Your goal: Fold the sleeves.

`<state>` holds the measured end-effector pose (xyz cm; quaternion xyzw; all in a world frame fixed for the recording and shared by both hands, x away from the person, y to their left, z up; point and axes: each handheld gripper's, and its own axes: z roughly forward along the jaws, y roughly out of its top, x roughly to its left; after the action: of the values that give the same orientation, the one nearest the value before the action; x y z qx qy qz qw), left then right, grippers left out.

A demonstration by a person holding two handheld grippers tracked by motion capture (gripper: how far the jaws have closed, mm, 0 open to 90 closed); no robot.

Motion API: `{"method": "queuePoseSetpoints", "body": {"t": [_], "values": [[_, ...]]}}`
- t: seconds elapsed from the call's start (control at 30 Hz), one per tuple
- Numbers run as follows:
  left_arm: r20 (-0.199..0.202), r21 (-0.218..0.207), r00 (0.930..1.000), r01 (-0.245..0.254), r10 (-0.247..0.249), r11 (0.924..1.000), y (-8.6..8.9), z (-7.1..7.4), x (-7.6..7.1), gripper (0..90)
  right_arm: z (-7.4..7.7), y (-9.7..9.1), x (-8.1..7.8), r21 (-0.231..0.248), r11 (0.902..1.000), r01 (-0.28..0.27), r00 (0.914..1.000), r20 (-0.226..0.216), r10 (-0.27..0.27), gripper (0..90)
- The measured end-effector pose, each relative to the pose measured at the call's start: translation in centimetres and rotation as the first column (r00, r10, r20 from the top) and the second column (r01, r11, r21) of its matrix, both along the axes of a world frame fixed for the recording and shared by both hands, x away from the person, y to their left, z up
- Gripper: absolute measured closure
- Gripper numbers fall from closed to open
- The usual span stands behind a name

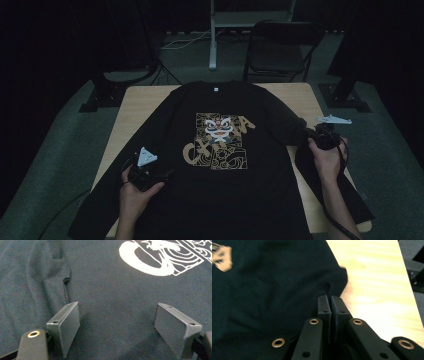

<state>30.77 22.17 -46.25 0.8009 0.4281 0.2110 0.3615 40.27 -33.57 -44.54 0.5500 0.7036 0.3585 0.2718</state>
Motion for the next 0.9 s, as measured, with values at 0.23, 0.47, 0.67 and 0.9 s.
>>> {"method": "queuePoseSetpoints", "body": {"t": [0.23, 0.47, 0.67, 0.9], "values": [[-0.001, -0.001, 1.0000, 0.000, 0.000, 1.0000, 0.0, 0.0, 0.0, 22.2, 1.9, 2.1, 0.4, -0.015, 0.9985, -0.052, 0.9978, 0.039, 0.053, 85.8], [-0.001, -0.002, 1.0000, 0.001, -0.001, 1.0000, 0.0, 0.0, 0.0, 22.2, 3.8, 5.1, 0.9, -0.037, 0.9932, -0.111, 0.9908, 0.074, 0.113, 85.8], [-0.001, -0.004, 1.0000, 0.000, 0.000, 1.0000, 0.0, 0.0, 0.0, 22.2, 5.1, 6.8, 1.2, -0.044, 0.9874, -0.152, 0.9829, 0.099, 0.155, 85.8], [-0.001, -0.006, 1.0000, 0.000, 0.000, 1.0000, 0.0, 0.0, 0.0, 22.2, 6.1, 8.4, 1.3, -0.054, 0.9792, -0.195, 0.9730, 0.115, 0.200, 85.8]]}}
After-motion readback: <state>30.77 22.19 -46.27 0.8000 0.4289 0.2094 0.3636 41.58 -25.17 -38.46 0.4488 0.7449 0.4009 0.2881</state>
